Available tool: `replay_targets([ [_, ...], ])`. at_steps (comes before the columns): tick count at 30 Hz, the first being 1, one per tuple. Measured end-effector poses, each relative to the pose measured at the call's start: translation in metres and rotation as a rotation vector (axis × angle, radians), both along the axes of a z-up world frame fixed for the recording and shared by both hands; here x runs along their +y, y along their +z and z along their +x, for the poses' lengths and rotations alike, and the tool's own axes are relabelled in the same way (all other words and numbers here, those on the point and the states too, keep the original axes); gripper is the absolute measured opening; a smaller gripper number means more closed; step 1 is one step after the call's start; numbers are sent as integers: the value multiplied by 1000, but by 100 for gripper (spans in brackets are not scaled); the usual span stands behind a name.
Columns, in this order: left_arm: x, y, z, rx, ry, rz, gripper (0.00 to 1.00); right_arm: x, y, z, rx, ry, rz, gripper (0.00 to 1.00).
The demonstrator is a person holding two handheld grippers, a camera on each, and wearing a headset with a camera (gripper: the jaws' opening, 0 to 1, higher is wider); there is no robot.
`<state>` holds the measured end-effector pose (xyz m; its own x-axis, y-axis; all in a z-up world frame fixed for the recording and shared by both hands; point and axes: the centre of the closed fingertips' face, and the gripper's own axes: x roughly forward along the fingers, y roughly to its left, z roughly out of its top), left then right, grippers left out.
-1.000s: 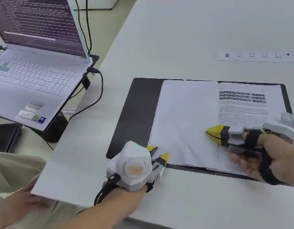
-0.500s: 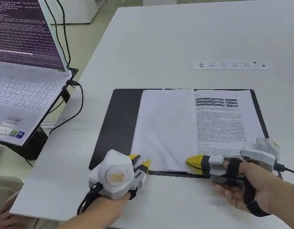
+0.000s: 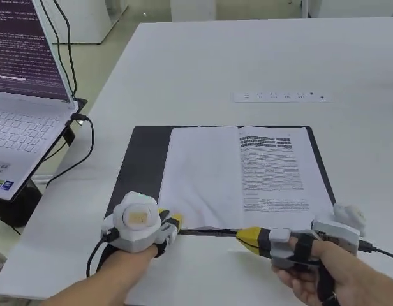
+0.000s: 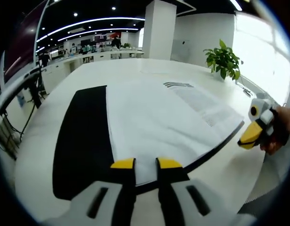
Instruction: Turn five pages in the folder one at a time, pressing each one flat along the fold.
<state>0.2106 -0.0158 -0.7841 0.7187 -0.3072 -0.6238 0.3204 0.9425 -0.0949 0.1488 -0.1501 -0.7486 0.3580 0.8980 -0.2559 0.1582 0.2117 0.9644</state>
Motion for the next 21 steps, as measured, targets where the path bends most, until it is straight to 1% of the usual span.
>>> replay_targets([
  [1, 0, 4, -1, -6, -11, 11, 11, -3, 6, 1, -24, -16, -8, 0],
  [2, 0, 7, -1, -9, -8, 11, 10, -4, 11, 2, -40, -27, -13, 0],
  [3, 2, 13, -3, -19, -6, 10, 11, -8, 17, 3, -64, -44, -28, 0],
  [4, 3, 18, -3, -35, -1, 5, 12, -11, 20, 5, -89, -59, -51, 0],
  [5, 4, 25, -5, -43, 8, -4, 13, -15, 26, 6, -133, -62, -92, 0],
  [6, 6, 29, -6, -43, 19, -6, 14, -18, 30, 7, -157, -64, -105, 0],
  [7, 9, 35, -9, -45, 39, -11, 15, -24, 36, 10, -198, -86, -144, 0],
  [8, 10, 41, -10, -56, 50, -22, 16, -27, 40, 10, -229, -87, -173, 0],
  [9, 12, 50, -12, -78, 64, -42, 17, -31, 45, 8, -262, -78, -209, 0],
  [11, 16, 62, -18, -104, 77, -47, 19, -40, 53, 11, -305, -97, -249, 0],
  [12, 19, 67, -20, -110, 91, -51, 21, -46, 57, 11, -344, -96, -286, 0],
  [13, 22, 71, -21, -115, 115, -55, 23, -51, 60, 11, -362, -99, -312, 0],
  [14, 28, 78, -25, -121, 156, -71, 25, -60, 63, 12, -388, -115, -351, 0],
  [15, 31, 83, -28, -122, 187, -85, 27, -65, 66, 12, -407, -127, -364, 0],
  [16, 35, 89, -32, -128, 217, -92, 29, -70, 71, 10, -414, -140, -371, 0],
  [17, 37, 93, -34, -137, 220, -92, 30, -75, 73, 9, -416, -149, -388, 0],
  [18, 39, 98, -36, -149, 229, -93, 31, -85, 73, 8, -445, -164, -451, 0],
  [20, 41, 106, -40, -170, 236, -92, 34, -93, 76, 7, -479, -171, -498, 0],
  [21, 41, 111, -44, -179, 237, -93, 35, -102, 77, 5, -495, -171, -554, 0],
])
